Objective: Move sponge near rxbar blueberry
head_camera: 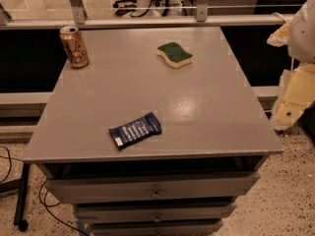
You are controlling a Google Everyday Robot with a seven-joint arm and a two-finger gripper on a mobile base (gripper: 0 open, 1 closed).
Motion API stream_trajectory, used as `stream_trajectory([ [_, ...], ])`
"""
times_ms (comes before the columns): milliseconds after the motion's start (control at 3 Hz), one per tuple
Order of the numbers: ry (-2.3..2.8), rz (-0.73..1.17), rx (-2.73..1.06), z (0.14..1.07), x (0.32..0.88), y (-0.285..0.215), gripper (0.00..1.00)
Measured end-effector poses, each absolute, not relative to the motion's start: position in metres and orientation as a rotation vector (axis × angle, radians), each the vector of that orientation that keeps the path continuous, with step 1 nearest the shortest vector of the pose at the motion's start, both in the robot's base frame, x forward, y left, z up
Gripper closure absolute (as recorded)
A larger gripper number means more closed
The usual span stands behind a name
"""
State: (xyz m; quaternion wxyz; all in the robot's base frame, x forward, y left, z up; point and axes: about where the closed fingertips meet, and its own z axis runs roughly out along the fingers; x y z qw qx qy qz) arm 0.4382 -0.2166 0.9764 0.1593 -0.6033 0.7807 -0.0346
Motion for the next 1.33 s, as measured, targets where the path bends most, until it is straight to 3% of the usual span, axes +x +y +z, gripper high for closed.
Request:
stream_trajectory([
  [667,2.147,-0.033,-1.688,0.964,0.475,-0.202,0.00],
  [1333,1.948,0.232,-1.546,0.916,0.612,-0.143,0.00],
])
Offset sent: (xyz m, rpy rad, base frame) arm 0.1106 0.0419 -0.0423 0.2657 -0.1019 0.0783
